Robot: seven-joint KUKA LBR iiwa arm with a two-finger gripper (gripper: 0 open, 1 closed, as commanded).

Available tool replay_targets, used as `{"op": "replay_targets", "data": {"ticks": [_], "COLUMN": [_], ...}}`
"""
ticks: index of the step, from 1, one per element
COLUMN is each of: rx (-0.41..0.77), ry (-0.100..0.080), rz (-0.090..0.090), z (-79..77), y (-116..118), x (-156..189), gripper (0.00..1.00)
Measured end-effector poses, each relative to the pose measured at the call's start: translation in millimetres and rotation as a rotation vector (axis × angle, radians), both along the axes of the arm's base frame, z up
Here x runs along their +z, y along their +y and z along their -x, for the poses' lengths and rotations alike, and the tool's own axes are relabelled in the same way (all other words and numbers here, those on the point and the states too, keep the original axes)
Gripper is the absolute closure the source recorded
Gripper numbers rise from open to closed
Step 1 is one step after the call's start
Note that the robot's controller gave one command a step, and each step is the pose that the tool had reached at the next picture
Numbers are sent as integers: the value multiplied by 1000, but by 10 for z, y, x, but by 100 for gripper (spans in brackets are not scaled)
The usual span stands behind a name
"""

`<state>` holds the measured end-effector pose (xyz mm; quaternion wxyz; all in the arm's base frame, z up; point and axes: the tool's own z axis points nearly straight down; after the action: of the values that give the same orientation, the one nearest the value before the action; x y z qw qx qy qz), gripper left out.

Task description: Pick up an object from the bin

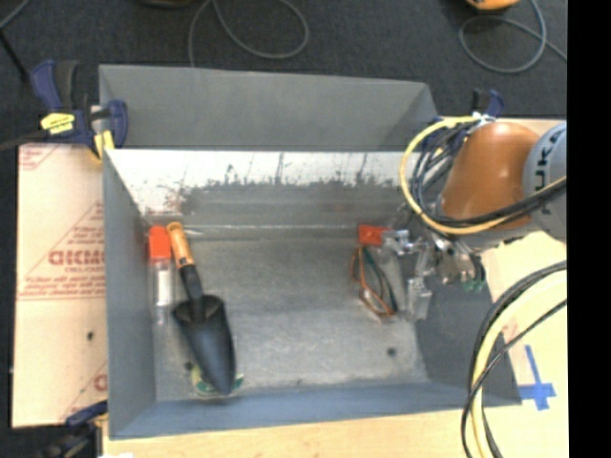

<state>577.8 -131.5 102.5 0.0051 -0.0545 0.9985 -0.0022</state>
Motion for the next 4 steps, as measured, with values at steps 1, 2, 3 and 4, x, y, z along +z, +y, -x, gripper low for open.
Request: {"op": "replay_targets", "data": {"ticks": [1, 2, 3, 4], "rx": [392, -140, -218, -230], "ry": [2, -1, -2, -2], "rz": [2, -4, -3, -4], "z": [-52, 87, 106, 113], "y": [-28, 44, 56, 61], "x": [-188, -294, -305, -305], "gripper": [0, 100, 100, 100]}}
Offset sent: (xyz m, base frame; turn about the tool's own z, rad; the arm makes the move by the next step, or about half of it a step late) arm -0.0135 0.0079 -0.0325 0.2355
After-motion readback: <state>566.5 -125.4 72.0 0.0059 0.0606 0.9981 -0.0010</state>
